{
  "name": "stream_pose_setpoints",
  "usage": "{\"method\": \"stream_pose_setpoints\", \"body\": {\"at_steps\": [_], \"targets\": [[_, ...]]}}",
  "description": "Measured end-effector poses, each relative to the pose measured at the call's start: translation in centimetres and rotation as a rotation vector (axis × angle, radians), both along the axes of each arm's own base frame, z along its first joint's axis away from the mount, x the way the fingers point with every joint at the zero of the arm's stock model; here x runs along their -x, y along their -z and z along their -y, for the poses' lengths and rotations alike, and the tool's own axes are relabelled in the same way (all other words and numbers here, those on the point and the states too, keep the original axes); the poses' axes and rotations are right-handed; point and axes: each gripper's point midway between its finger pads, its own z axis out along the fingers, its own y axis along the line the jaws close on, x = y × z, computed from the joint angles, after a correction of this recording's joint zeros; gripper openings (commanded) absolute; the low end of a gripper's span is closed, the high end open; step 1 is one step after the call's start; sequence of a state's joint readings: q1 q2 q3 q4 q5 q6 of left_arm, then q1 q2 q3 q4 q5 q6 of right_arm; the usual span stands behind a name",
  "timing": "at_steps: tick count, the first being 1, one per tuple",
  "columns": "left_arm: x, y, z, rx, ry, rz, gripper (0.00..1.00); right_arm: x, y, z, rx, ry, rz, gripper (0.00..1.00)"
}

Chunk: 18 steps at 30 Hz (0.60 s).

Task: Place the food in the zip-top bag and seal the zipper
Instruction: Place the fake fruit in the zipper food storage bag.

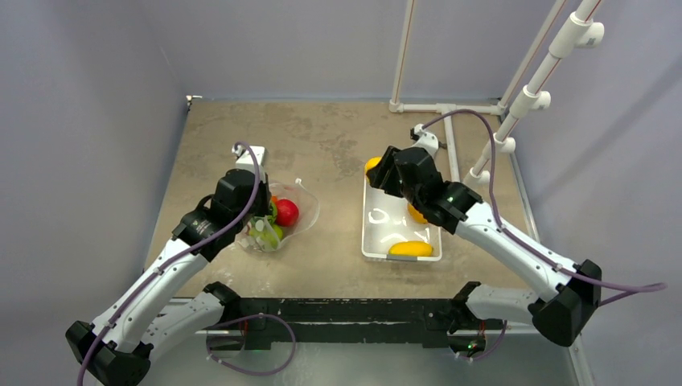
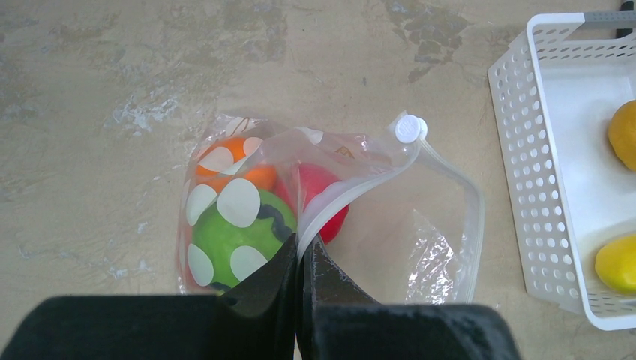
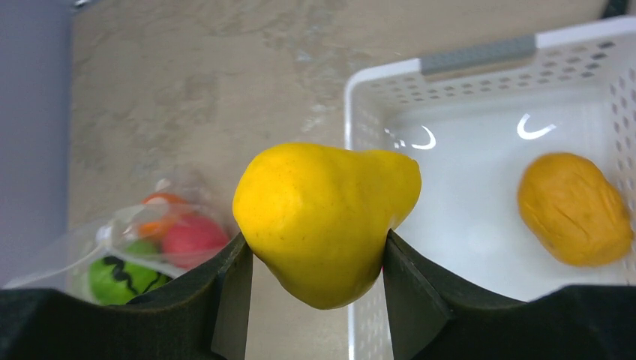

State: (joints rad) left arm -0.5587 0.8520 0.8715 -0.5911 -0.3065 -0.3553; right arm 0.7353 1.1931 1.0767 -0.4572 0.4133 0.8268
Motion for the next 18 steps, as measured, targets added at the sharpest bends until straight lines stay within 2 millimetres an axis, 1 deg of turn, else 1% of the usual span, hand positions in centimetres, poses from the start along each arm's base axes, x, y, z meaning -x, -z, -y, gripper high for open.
{"method": "stream_pose_setpoints", "body": {"at_steps": [4, 7, 8, 14, 16, 18], "targets": [[0.0, 0.0, -0.1, -0.001, -0.003, 0.002, 0.00, 0.9, -3.5, -2.7, -0.064, -0.173, 0.104, 0.00], [0.0, 0.0, -0.1, -0.002, -0.003, 0.002, 0.00, 2.0, -5.1, -4.9, -0.101, -0.303, 0.156, 0.00], [0.0, 0.0, -0.1, -0.002, -0.004, 0.002, 0.00, 3.0, -5.6, -6.4, -0.116, -0.373, 0.173, 0.00], [0.0, 0.0, -0.1, -0.001, -0.003, 0.003, 0.00, 6.9, -6.5, -12.0, -0.150, -0.620, 0.207, 0.00], [-0.1, -0.1, -0.1, -0.001, -0.004, 0.003, 0.00, 8.0, -6.3, -13.8, -0.155, -0.688, 0.207, 0.00], [-0.1, -0.1, -0.1, -0.002, -0.005, 0.004, 0.00, 8.8, -5.6, -15.2, -0.154, -0.739, 0.196, 0.00]]}}
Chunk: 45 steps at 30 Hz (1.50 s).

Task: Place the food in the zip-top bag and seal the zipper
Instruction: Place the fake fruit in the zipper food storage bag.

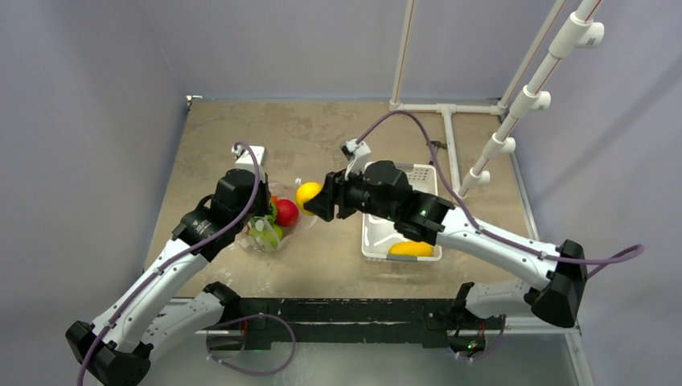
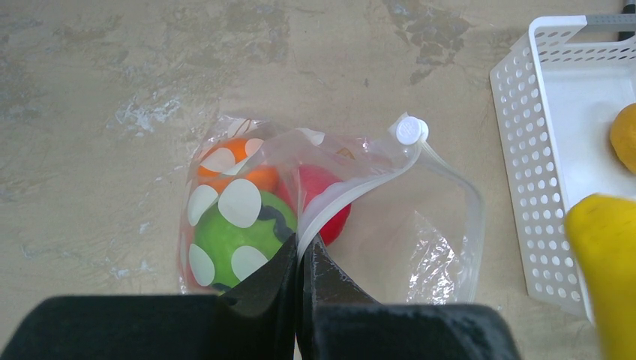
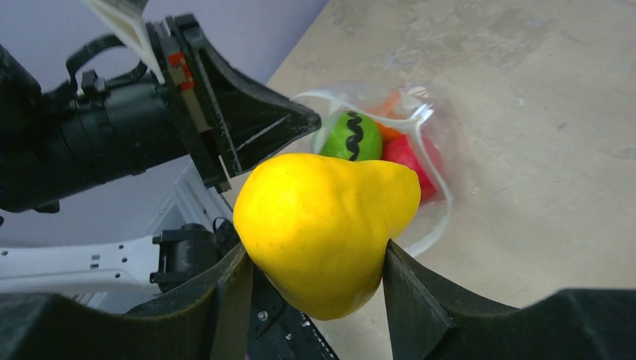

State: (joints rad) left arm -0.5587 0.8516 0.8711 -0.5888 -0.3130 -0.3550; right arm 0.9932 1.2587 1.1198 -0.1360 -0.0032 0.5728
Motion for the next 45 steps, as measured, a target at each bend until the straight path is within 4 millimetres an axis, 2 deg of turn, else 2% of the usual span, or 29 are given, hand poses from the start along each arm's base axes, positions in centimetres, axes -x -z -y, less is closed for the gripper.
{"method": "stream_pose_setpoints", "body": {"at_steps": [3, 10, 19, 23, 26, 30, 35, 38, 41, 45], "targets": [[0.0, 0.0, 0.0, 0.000, -0.002, 0.001, 0.00, 1.1, 1.5, -1.7, 0.022, -0.067, -0.017, 0.00], [0.0, 0.0, -0.1, -0.001, -0.004, 0.003, 0.00, 1.8, 4.1, -4.5, 0.041, -0.145, -0.038, 0.00], [0.0, -0.1, -0.1, 0.000, -0.004, 0.005, 0.00, 0.6, 8.5, -6.6, 0.101, -0.150, -0.073, 0.00], [0.0, -0.1, -0.1, 0.000, -0.003, 0.005, 0.00, -0.2, 9.6, -7.1, 0.123, -0.125, -0.079, 0.00], [0.0, -0.1, 0.0, 0.001, -0.002, 0.004, 0.00, -1.0, 10.1, -7.6, 0.134, -0.099, -0.080, 0.05], [0.0, -0.2, 0.0, 0.004, 0.000, 0.006, 0.00, -2.3, 11.2, -8.5, 0.159, -0.062, -0.082, 0.20], [0.0, -0.2, 0.0, 0.006, 0.000, 0.009, 0.00, -3.1, 12.9, -8.4, 0.199, -0.019, -0.093, 0.56], [0.0, -0.3, 0.0, 0.006, 0.000, 0.010, 0.00, -3.5, 12.9, -8.2, 0.205, 0.007, -0.093, 0.74], [0.0, -0.3, 0.0, 0.006, 0.000, 0.010, 0.00, -4.0, 12.3, -8.3, 0.194, 0.036, -0.082, 0.83], [0.0, -0.2, 0.0, 0.006, 0.000, 0.010, 0.00, -4.5, 12.0, -8.2, 0.191, 0.064, -0.073, 0.86]]}}
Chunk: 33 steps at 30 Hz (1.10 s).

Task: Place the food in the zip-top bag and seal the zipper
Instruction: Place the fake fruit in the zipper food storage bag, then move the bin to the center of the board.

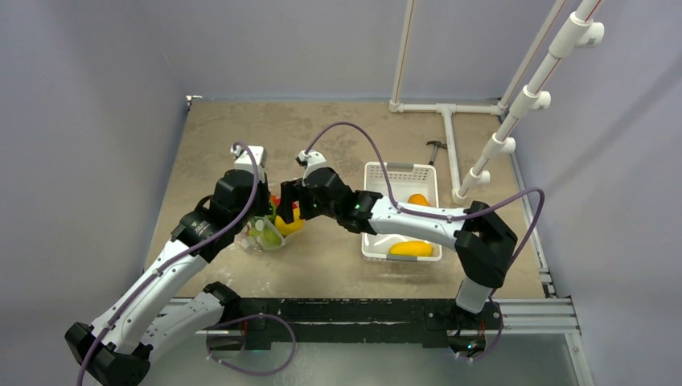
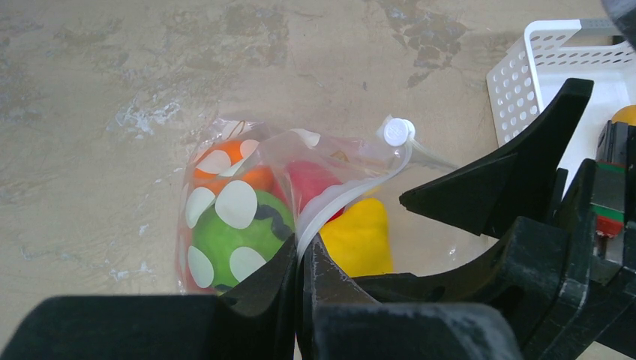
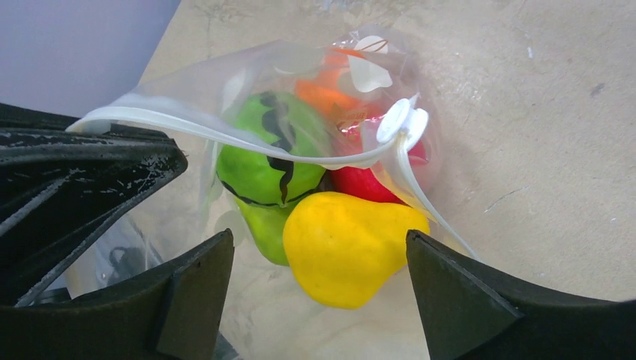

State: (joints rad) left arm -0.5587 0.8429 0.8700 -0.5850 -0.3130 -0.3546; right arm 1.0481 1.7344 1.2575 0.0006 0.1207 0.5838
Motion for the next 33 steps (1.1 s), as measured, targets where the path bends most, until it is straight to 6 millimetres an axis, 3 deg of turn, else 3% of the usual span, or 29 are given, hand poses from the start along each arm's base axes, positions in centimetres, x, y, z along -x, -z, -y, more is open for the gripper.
{"method": "stream_pose_setpoints", "body": {"at_steps": [6, 13, 16, 18, 26, 33], "targets": [[0.0, 0.0, 0.0, 0.000, -0.001, 0.000, 0.00, -0.3, -1.4, 1.0, -0.008, 0.048, 0.009, 0.87], [0.0, 0.0, 0.0, 0.000, -0.001, 0.000, 0.00, 0.0, -7.5, 4.4, -0.091, 0.164, 0.035, 0.85], [0.0, 0.0, 0.0, 0.001, -0.001, 0.001, 0.00, 0.0, -8.7, 6.2, -0.102, 0.237, 0.027, 0.85], [0.0, -0.1, 0.0, 0.002, -0.001, 0.002, 0.00, -0.1, -8.2, 7.5, -0.075, 0.297, 0.005, 0.85], [0.1, -0.2, 0.1, 0.008, 0.006, 0.004, 0.00, -0.2, -3.1, 14.2, 0.144, 0.562, -0.108, 0.85], [0.2, -0.3, 0.2, 0.016, 0.016, 0.006, 0.00, -1.8, -1.9, 19.4, 0.207, 0.736, -0.150, 0.80]]}}
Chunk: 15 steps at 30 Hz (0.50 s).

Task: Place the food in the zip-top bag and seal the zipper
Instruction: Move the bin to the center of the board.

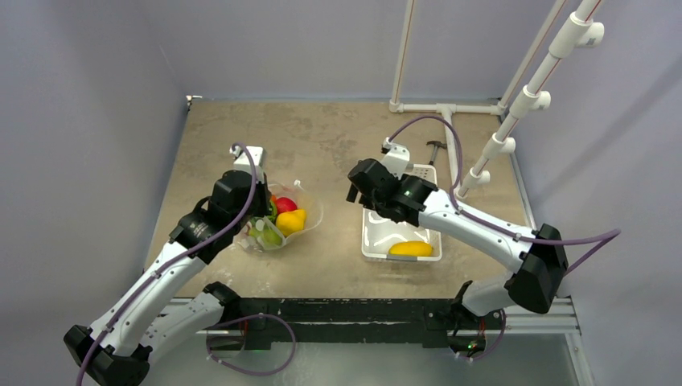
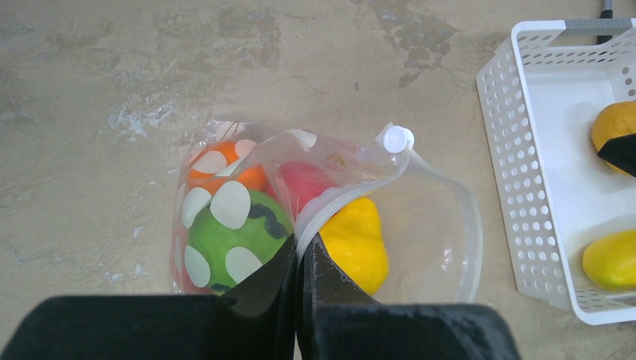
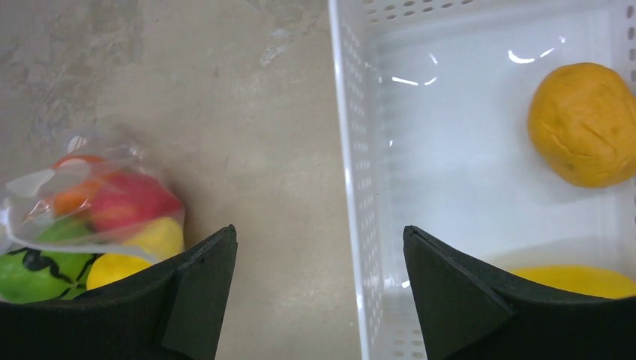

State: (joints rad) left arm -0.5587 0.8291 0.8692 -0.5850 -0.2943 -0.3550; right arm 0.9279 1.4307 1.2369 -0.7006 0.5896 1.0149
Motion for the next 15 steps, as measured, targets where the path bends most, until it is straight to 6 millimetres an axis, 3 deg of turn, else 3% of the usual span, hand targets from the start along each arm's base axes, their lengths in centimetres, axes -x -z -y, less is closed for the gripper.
{"method": "stream_pose_setpoints", "body": {"at_steps": [8, 15], "targets": [[0.1, -0.1, 0.0, 0.004, 0.003, 0.003, 0.00, 0.4, 3.0, 2.4, 0.045, 0.035, -0.057, 0.64], [0.1, -0.1, 0.0, 0.004, 0.003, 0.003, 0.00, 0.3, 4.5, 0.7, 0.017, -0.033, -0.077, 0.48]]}}
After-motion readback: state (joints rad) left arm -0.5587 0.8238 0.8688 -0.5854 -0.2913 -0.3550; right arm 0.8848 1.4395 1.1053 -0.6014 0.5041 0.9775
